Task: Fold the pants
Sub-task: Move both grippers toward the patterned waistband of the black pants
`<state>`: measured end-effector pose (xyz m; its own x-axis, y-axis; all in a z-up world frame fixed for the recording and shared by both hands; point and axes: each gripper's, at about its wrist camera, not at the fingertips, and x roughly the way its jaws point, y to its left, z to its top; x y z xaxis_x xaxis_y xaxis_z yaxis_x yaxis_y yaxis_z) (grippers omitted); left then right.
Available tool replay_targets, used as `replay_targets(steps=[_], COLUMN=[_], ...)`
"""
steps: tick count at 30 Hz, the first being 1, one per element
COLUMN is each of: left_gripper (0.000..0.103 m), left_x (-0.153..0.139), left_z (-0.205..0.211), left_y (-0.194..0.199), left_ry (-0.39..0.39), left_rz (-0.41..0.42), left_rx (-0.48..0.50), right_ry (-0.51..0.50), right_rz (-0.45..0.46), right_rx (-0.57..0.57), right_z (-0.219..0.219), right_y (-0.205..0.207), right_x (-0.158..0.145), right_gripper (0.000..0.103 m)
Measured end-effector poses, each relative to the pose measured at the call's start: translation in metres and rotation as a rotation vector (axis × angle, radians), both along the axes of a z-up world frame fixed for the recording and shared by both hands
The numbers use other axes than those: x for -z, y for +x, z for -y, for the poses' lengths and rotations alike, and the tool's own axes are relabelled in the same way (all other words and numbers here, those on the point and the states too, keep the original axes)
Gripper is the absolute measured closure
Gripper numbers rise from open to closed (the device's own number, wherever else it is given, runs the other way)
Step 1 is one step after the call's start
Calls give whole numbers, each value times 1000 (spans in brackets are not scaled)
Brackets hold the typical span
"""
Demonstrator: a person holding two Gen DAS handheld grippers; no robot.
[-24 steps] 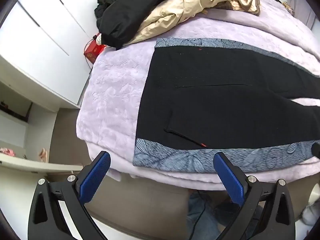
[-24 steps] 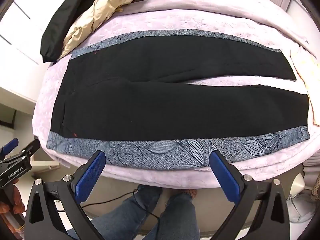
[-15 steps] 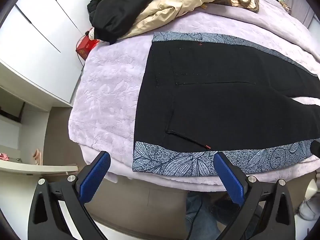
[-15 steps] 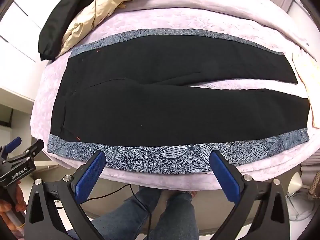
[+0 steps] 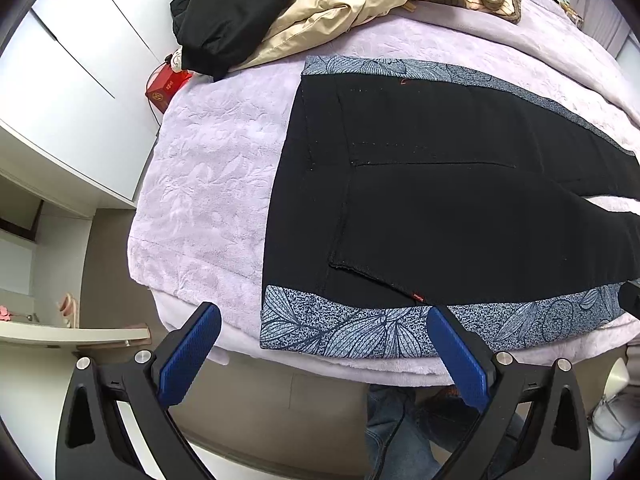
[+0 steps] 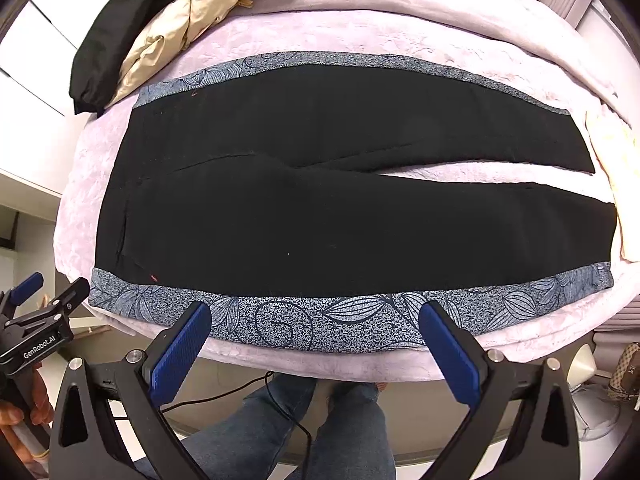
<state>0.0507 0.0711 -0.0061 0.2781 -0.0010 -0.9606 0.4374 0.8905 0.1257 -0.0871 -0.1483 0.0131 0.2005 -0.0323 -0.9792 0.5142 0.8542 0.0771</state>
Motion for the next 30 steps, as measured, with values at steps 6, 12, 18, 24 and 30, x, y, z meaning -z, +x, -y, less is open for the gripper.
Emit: replay_targets(steps=[6,12,18,24,30], left_gripper=[0,0,0,0,0], left_x=[3,7,18,34,48], left_z=[2,3,5,4,1], left_y=[0,0,0,1,4], left_ry=[5,15,27,47,61], left_rz=[-9,-17,-39,-59,-73], left_rx=[-1,7,10,4,-3], right_ry=[2,6,24,46,46], right_rz=[-4,-8,-27,-45,-42], right_rx=[7,19,41,66,72], right_z=[1,5,8,12,13], right_y=[-1,-4,-10,-12,-10], right_x=[3,7,16,34,48], right_gripper=[0,0,0,0,0])
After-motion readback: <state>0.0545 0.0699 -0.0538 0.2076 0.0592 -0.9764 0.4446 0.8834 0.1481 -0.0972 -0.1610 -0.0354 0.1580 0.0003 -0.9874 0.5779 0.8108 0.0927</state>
